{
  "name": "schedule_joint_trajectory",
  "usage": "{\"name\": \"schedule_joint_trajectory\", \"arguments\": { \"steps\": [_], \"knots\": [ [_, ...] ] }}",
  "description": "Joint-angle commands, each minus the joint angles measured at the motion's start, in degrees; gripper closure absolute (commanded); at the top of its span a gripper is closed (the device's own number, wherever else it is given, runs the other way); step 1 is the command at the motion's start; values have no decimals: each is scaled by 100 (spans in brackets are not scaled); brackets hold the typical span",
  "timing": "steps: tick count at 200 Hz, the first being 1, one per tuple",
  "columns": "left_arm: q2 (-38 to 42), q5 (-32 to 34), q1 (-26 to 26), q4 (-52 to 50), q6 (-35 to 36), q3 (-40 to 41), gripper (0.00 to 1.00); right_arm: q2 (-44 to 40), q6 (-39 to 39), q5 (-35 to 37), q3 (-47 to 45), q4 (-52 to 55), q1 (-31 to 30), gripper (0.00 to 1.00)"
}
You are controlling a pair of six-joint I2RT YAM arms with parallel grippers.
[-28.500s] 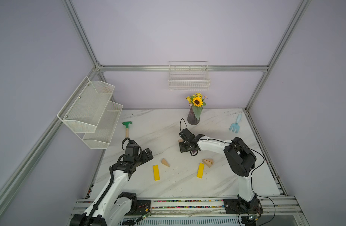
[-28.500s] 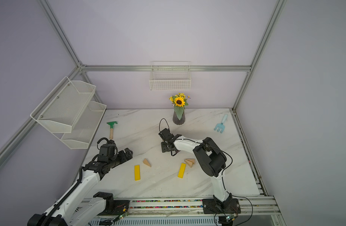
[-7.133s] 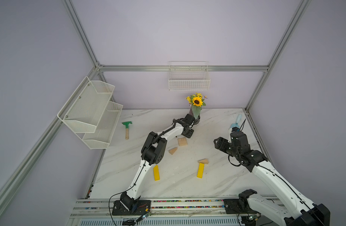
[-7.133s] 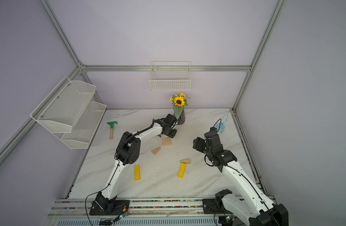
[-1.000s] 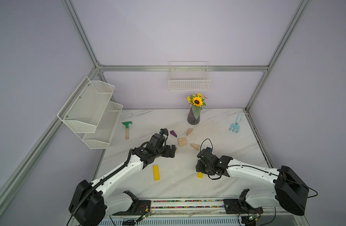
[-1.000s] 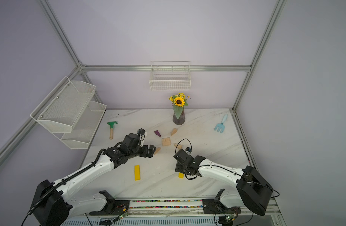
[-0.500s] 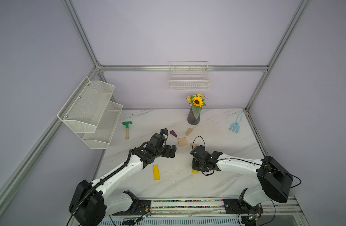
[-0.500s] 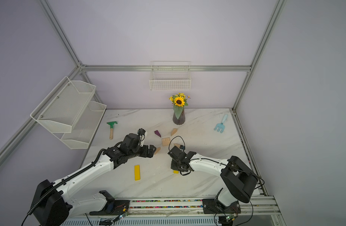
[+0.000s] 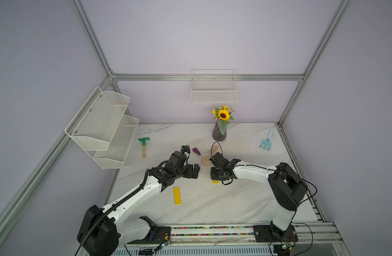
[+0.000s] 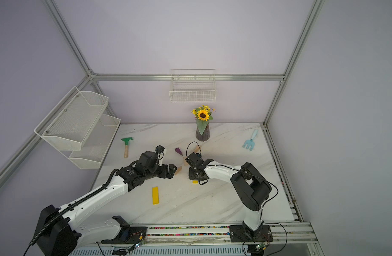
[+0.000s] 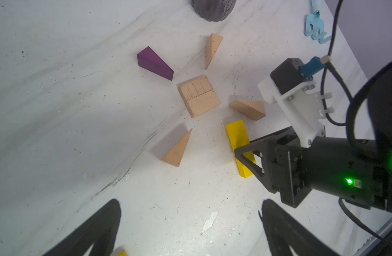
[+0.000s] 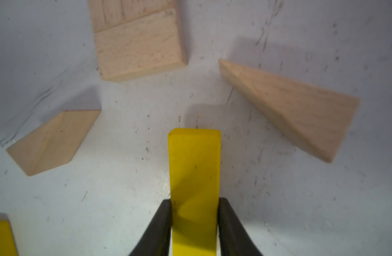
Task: Assemble a small pinwheel with building blocks
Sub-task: Place the building block at the center of the board.
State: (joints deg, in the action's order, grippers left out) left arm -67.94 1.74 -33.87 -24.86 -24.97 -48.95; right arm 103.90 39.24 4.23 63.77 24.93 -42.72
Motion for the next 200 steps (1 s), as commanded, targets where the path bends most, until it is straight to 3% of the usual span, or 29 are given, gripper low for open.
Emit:
{"name": "schedule_joint_trajectory", "arguments": {
  "steps": [1, 38, 200],
  "knots": [
    [138, 22, 25, 139, -139, 8, 0, 64, -434, 21, 218, 47, 85, 56],
    [141, -12, 23, 140, -140, 6, 0, 233, -599, -43, 414, 47, 219, 54],
    [151, -52, 29, 140, -140, -1, 0, 595, -686, 166, 1041, 503, 241, 65]
  ]
}}
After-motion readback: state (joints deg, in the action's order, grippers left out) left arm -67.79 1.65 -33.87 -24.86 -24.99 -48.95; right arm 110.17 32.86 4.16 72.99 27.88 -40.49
